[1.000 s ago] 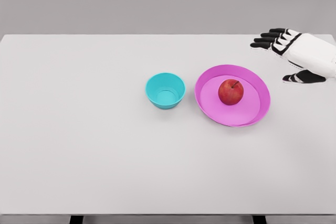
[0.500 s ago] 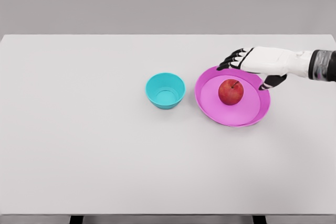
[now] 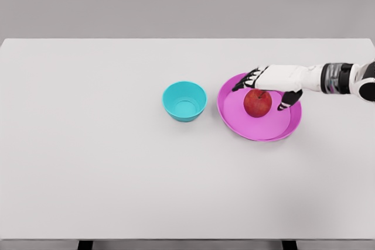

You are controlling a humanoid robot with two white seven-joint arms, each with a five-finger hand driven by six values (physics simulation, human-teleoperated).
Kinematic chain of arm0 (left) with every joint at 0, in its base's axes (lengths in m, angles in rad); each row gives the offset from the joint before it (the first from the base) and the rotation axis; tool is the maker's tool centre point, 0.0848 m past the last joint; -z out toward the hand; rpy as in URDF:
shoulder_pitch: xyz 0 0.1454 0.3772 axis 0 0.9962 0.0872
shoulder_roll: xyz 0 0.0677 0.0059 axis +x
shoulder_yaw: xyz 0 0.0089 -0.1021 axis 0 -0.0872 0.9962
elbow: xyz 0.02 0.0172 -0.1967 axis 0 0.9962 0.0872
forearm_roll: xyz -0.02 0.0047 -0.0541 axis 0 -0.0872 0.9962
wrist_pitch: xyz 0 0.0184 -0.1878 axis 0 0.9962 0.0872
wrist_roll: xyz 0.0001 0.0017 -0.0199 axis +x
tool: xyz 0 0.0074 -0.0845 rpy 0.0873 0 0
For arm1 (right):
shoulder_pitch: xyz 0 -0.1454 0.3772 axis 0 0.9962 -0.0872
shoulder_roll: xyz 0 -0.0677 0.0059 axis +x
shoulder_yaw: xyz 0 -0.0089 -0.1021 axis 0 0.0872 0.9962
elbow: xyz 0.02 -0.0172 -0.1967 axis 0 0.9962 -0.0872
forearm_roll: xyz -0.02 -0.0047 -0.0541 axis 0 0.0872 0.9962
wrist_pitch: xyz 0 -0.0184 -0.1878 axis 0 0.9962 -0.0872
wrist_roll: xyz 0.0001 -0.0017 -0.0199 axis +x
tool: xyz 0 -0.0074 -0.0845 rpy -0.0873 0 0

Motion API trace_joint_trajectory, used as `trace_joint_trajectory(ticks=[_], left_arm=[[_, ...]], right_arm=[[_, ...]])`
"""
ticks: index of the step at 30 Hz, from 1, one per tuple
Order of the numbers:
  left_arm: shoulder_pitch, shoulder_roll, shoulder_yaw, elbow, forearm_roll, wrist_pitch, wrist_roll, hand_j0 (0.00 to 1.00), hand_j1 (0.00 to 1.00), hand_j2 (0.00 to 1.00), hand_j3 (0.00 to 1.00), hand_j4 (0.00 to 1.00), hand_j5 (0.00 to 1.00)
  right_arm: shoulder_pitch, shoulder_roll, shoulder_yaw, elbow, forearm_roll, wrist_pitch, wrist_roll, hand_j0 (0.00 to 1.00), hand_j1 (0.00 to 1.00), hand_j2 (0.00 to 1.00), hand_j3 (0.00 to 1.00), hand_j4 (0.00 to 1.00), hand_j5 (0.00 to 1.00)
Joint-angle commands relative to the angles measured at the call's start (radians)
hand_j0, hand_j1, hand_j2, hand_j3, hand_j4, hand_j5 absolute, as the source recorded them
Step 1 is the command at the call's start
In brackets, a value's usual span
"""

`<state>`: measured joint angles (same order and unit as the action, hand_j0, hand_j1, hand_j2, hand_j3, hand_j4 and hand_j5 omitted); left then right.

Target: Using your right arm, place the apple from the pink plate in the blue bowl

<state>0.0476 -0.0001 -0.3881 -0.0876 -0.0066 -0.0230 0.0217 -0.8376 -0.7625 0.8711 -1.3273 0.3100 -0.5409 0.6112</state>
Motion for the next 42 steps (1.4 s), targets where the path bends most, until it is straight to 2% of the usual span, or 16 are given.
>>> trace_joint_trajectory(ticks=[1, 3, 7, 16, 17, 18, 21, 23, 25, 28, 29, 42], left_arm=[[0.000, 0.000, 0.000, 0.000, 0.000, 0.000, 0.000, 1.00, 1.00, 1.00, 1.00, 1.00, 1.00], [0.002, 0.000, 0.000, 0.000, 0.000, 0.000, 0.000, 1.00, 1.00, 1.00, 1.00, 1.00, 1.00], [0.000, 0.000, 0.000, 0.000, 0.000, 0.000, 0.000, 1.00, 1.00, 1.00, 1.00, 1.00, 1.00], [0.002, 0.000, 0.000, 0.000, 0.000, 0.000, 0.000, 1.00, 1.00, 1.00, 1.00, 1.00, 1.00], [0.002, 0.000, 0.000, 0.000, 0.000, 0.000, 0.000, 1.00, 1.00, 1.00, 1.00, 1.00, 1.00], [0.002, 0.000, 0.000, 0.000, 0.000, 0.000, 0.000, 1.00, 1.00, 1.00, 1.00, 1.00, 1.00], [0.000, 0.000, 0.000, 0.000, 0.000, 0.000, 0.000, 1.00, 1.00, 1.00, 1.00, 1.00, 1.00], [0.002, 0.000, 0.000, 0.000, 0.000, 0.000, 0.000, 1.00, 1.00, 1.00, 1.00, 1.00, 1.00], [0.002, 0.000, 0.000, 0.000, 0.000, 0.000, 0.000, 1.00, 1.00, 1.00, 1.00, 1.00, 1.00], [0.002, 0.000, 0.000, 0.000, -0.001, 0.000, 0.000, 1.00, 1.00, 1.00, 1.00, 1.00, 1.00], [0.002, 0.000, 0.000, 0.000, 0.000, 0.000, 0.000, 1.00, 1.00, 1.00, 1.00, 1.00, 1.00], [0.002, 0.000, 0.000, 0.000, 0.000, 0.000, 0.000, 1.00, 1.00, 1.00, 1.00, 1.00, 1.00]], right_arm=[[0.000, 0.014, 0.020, 0.027, -0.005, 0.001, 0.000, 1.00, 1.00, 1.00, 1.00, 1.00, 1.00], [-0.002, 0.015, 0.023, 0.030, -0.005, 0.002, 0.000, 1.00, 1.00, 1.00, 1.00, 1.00, 1.00], [-0.028, 0.042, 0.063, 0.082, -0.005, 0.002, 0.000, 1.00, 1.00, 1.00, 1.00, 1.00, 1.00], [-0.028, 0.043, 0.086, 0.092, -0.005, 0.002, 0.000, 1.00, 1.00, 1.00, 1.00, 1.00, 1.00], [-0.028, 0.043, 0.085, 0.091, -0.005, 0.002, 0.000, 0.98, 0.98, 0.98, 0.98, 0.98, 0.98], [-0.028, 0.043, 0.085, 0.089, -0.005, 0.001, 0.000, 0.83, 0.83, 0.83, 0.83, 0.83, 0.83], [-0.028, 0.042, 0.089, 0.089, -0.005, -0.002, 0.000, 0.59, 0.59, 0.59, 0.59, 0.59, 0.59], [-0.028, 0.042, 0.089, 0.089, -0.003, -0.002, 0.000, 0.53, 0.53, 0.53, 0.53, 0.53, 0.53], [-0.028, 0.042, 0.088, 0.089, -0.003, -0.002, 0.000, 0.50, 0.50, 0.50, 0.50, 0.50, 0.50], [-0.029, 0.042, 0.086, 0.088, -0.003, -0.002, 0.000, 0.50, 0.50, 0.50, 0.50, 0.50, 0.50], [-0.029, 0.040, 0.085, 0.086, -0.003, -0.005, 0.000, 0.46, 0.46, 0.46, 0.46, 0.46, 0.46], [-0.083, 0.040, 0.035, 0.045, 0.003, -0.010, 0.000, 0.46, 0.46, 0.46, 0.46, 0.46, 0.46]])
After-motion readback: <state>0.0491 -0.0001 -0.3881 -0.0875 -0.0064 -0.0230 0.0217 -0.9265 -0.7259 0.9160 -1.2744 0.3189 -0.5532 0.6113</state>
